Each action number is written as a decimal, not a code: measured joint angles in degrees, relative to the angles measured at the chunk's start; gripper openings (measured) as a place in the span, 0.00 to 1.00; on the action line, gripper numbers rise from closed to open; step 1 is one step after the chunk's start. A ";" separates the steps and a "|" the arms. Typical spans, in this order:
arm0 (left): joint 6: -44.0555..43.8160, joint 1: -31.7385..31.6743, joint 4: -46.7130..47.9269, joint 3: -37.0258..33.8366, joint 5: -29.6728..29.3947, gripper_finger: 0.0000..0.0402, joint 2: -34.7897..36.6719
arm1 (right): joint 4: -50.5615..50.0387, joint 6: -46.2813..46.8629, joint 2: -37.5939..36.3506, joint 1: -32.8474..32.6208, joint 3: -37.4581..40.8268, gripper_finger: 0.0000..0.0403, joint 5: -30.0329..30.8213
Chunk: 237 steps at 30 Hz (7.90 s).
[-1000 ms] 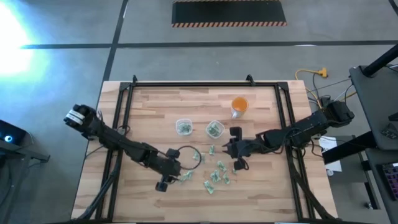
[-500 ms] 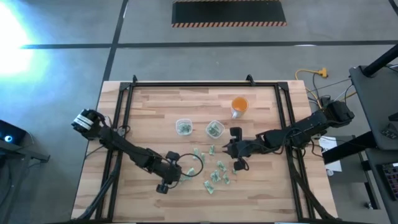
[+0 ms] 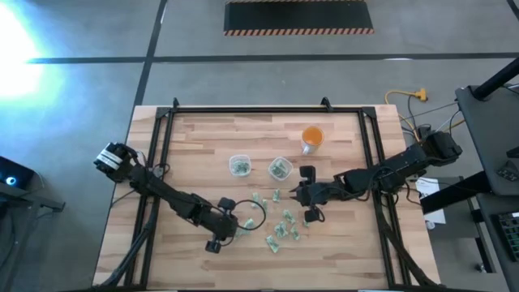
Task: Pick and place items into bin
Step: Put the white stevia packet into the left transparent bin, then put the white stevia packet into the right transparent bin
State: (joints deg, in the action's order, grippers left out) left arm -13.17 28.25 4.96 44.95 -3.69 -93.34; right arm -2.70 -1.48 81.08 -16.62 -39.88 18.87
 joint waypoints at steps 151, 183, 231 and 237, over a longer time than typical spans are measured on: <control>19.27 -11.15 2.38 -0.22 -34.21 0.00 12.95 | 0.60 1.38 0.02 0.00 0.04 0.18 -1.01; 26.33 -41.07 6.70 -0.39 4.44 0.04 13.03 | -0.02 0.94 0.02 0.00 0.04 0.18 -0.98; 21.05 -26.99 7.92 -0.37 3.89 0.24 34.21 | 3.50 2.36 0.02 0.02 0.74 0.18 -0.92; 21.54 -27.02 6.54 -0.20 2.62 0.24 33.00 | 3.25 4.25 0.02 0.00 0.75 0.18 -0.96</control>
State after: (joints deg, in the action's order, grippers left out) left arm 8.37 1.23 11.50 44.75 -1.06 -60.34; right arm 0.55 2.77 81.10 -16.62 -39.13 17.91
